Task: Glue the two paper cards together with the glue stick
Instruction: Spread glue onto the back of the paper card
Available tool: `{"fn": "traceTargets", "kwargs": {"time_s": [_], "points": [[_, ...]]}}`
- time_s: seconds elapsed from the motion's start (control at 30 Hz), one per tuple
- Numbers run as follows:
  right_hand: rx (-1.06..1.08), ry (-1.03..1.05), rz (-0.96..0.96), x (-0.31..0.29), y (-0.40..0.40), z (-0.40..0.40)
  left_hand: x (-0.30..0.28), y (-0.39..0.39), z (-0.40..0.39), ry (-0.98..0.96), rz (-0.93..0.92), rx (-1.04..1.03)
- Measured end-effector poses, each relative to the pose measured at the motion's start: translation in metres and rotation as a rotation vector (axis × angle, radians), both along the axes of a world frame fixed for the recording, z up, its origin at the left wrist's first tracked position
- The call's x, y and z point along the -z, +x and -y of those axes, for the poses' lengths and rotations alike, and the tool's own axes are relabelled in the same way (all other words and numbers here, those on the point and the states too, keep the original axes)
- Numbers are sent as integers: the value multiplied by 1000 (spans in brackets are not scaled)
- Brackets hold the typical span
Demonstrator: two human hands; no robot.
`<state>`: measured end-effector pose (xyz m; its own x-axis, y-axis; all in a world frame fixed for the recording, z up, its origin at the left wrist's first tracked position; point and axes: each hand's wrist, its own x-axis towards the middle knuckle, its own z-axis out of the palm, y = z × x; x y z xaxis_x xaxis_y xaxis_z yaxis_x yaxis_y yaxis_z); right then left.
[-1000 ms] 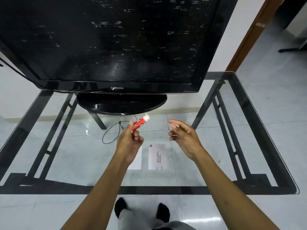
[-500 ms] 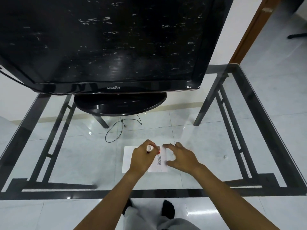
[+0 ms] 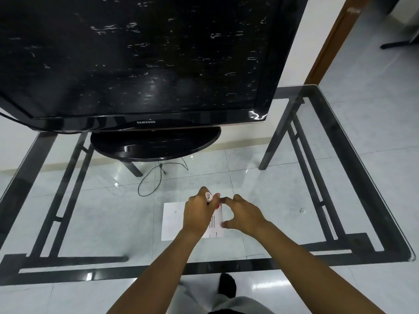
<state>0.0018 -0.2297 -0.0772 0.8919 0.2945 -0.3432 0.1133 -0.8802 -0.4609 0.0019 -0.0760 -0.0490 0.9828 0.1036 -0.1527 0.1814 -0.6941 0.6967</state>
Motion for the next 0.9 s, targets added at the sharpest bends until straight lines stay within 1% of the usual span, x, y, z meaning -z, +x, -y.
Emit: {"fn": "traceTargets", "kwargs": {"time_s": [0.13,0.3,0.4,0.47,0.53,0.57,0.6,0.77,0.9], "points": [[-30,-40,23,0,0,0,2,-17,-4,53,-23,105],[-46,-57,16,-2,-3,0,12,-61,-14,77,17,152],[-46,-56,15,-3,-3,-1,13,-77,-18,59,33,168],[-47,-66,12,-4,-2,-2,9,-74,-18,-12,64,61],[-39,-75,2,-4,-1,-2,3,-62,-16,-154,80,-149],[-33,-75,0,-4,-1,-3,2,-54,-15,-217,66,-220],[-30,-75,0,-4,-2,-3,2,-47,-14,-242,46,-235],[-28,-80,6,-4,-4,-4,11,-33,-13,-114,8,-109],[-43,-92,-15,-7,-3,-4,15,-32,-31,-35,27,-106]]}}
